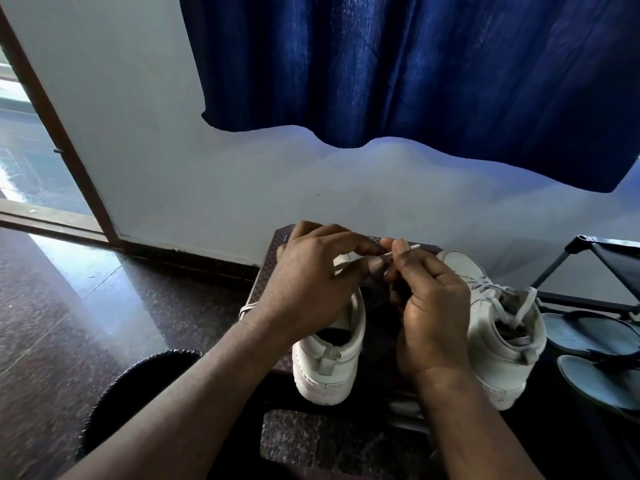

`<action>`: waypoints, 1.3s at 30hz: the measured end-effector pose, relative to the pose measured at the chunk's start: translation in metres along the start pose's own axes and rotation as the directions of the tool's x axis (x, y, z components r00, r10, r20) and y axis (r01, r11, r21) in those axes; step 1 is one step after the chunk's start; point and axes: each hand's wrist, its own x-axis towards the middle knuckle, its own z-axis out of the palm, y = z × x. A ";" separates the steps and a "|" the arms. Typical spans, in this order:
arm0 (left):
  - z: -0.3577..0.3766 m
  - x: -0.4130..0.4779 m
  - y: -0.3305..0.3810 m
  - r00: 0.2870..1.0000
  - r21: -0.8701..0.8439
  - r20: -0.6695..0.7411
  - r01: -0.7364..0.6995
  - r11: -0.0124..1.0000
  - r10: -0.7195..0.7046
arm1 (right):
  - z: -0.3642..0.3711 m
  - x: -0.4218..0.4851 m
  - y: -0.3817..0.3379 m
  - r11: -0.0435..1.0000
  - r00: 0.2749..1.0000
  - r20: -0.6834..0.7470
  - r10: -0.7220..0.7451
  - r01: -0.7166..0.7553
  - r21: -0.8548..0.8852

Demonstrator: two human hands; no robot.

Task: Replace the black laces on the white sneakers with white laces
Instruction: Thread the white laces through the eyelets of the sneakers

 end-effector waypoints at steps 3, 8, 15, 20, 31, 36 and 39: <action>0.004 -0.001 0.000 1.000 0.033 -0.007 -0.027 0.999 0.028 | 0.001 -0.002 0.003 0.990 0.994 0.044 -0.098 0.101 -0.094; -0.021 0.002 -0.014 0.991 0.158 -0.001 0.135 0.978 -0.136 | -0.010 0.010 0.000 0.982 0.976 -0.134 -0.171 0.158 -0.099; -0.053 -0.010 -0.009 0.877 0.130 0.240 0.395 0.909 -0.415 | -0.010 0.009 0.000 0.864 0.917 -0.007 -0.399 0.373 -0.339; -0.052 -0.013 -0.005 0.844 0.110 0.214 0.479 0.871 -0.491 | 0.010 -0.012 0.016 0.554 0.819 0.356 -0.450 0.568 -0.609; -0.062 -0.017 -0.012 0.702 -0.330 0.394 0.710 0.622 -0.593 | 0.012 -0.016 0.010 0.323 0.747 0.548 -0.376 0.660 -0.678; -0.062 -0.018 -0.015 0.683 -0.388 0.426 0.730 0.562 -0.593 | 0.011 -0.009 0.021 0.406 0.812 0.473 -0.341 0.581 -0.705; -0.061 -0.019 -0.016 0.683 -0.404 0.429 0.731 0.551 -0.592 | 0.013 -0.010 0.023 0.414 0.804 0.467 -0.369 0.592 -0.692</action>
